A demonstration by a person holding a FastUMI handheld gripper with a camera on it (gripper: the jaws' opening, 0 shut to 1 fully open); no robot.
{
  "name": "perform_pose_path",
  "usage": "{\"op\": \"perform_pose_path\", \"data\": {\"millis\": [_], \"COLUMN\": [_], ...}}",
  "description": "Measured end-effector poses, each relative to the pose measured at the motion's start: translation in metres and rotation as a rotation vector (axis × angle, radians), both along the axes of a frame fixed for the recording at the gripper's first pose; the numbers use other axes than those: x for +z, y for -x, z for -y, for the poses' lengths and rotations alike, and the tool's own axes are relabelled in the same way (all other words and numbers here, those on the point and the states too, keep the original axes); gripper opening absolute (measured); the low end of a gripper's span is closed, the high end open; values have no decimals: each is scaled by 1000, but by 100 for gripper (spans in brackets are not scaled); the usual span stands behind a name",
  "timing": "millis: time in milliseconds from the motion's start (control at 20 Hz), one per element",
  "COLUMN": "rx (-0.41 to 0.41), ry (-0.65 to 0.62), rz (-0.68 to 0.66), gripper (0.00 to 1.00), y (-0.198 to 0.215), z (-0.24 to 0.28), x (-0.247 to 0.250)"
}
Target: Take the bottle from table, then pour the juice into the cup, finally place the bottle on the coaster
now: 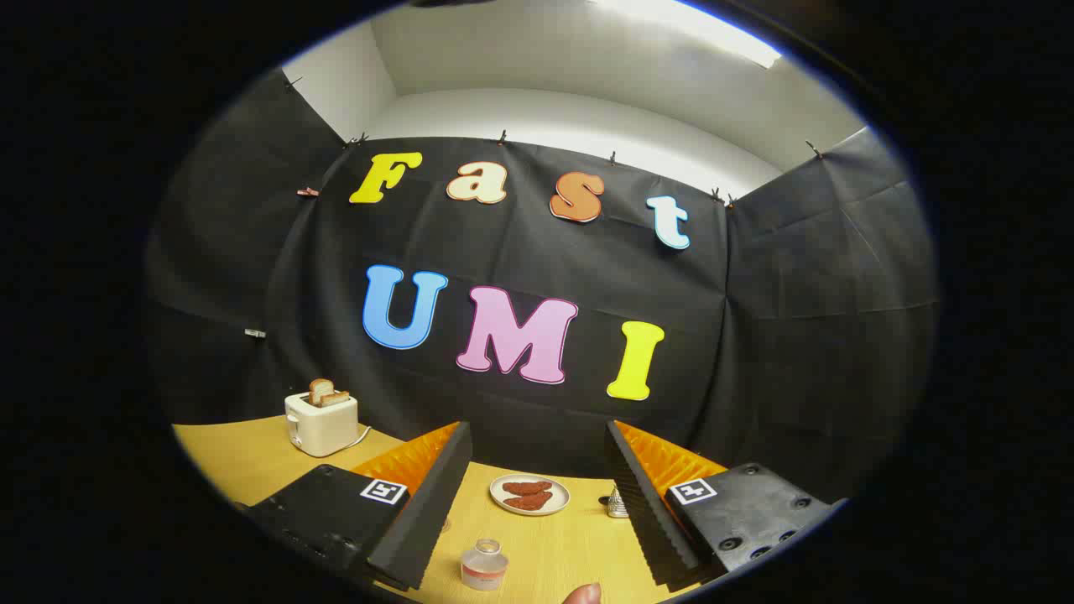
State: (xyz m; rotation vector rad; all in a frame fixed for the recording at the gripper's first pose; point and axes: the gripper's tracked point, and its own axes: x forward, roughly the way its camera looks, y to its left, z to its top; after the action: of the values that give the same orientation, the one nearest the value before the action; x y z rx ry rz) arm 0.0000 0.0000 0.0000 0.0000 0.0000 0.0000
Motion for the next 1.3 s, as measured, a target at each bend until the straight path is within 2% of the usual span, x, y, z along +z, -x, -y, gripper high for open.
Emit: {"op": "perform_pose_path", "data": {"millis": [1150,1300], "rx": [1,22], "ry": [-26,-58], "rz": [-6,37], "gripper": [97,97], "y": [-17,-14], "z": [6,2], "x": [-10,-7]}}
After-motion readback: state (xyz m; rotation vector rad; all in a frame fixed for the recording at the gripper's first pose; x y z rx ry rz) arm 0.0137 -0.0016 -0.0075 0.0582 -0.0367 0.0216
